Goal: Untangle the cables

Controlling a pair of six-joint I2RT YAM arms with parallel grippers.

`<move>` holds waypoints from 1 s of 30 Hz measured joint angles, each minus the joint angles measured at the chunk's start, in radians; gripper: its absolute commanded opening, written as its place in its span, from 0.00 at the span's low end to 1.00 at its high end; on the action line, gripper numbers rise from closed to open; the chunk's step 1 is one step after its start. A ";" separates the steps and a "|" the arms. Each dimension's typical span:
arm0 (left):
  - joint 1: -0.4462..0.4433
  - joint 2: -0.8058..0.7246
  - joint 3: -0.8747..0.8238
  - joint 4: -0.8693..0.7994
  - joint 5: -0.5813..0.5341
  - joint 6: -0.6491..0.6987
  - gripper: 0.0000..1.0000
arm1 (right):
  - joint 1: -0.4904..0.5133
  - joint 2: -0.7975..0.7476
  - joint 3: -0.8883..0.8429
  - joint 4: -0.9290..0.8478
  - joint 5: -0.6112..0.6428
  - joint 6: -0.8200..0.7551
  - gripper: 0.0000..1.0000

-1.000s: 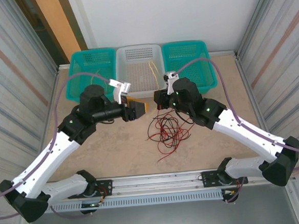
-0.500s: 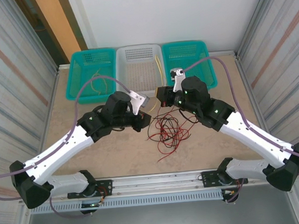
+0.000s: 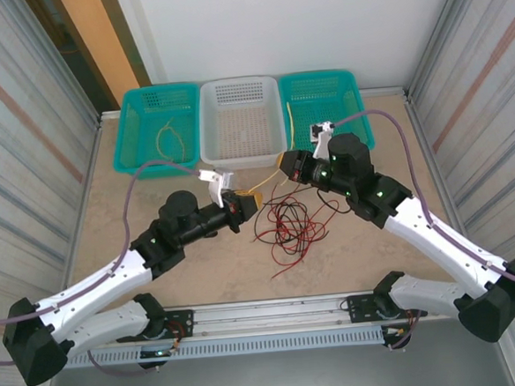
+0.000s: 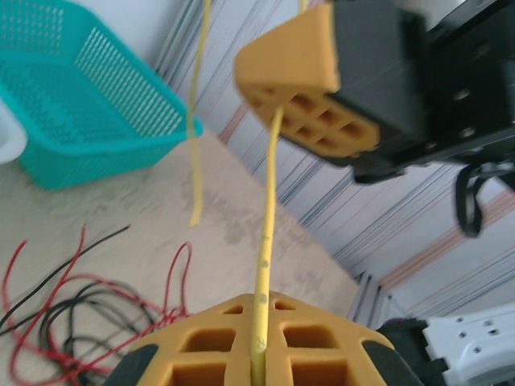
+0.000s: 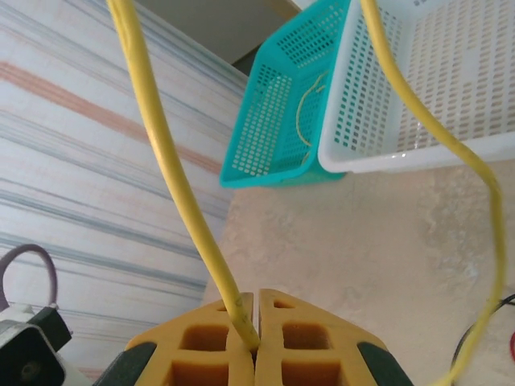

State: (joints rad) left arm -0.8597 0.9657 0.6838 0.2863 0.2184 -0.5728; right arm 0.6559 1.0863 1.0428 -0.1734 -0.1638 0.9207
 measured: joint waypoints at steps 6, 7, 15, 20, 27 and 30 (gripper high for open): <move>0.001 0.000 0.001 0.055 -0.009 -0.016 0.00 | -0.016 0.018 0.001 0.010 0.030 0.044 0.47; 0.002 0.000 0.001 0.052 -0.014 -0.018 0.00 | -0.018 0.018 0.002 0.005 0.041 0.042 0.56; 0.108 -0.001 0.056 -0.091 -0.038 -0.027 0.00 | -0.019 -0.040 0.010 -0.050 0.066 0.002 0.64; 0.261 0.014 0.169 -0.268 -0.029 -0.014 0.00 | -0.006 -0.135 0.014 -0.128 0.073 -0.056 0.65; 0.571 0.208 0.448 -0.501 0.065 0.018 0.00 | 0.014 -0.246 0.010 -0.249 0.124 -0.107 0.66; 0.698 0.333 0.544 -0.580 0.126 0.023 0.00 | 0.014 -0.269 -0.001 -0.291 0.144 -0.122 0.66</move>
State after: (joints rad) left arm -0.1619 1.2984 1.2274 -0.2935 0.3443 -0.5499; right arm 0.6701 0.8169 1.0420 -0.4644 -0.0196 0.7990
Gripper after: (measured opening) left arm 0.089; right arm 0.663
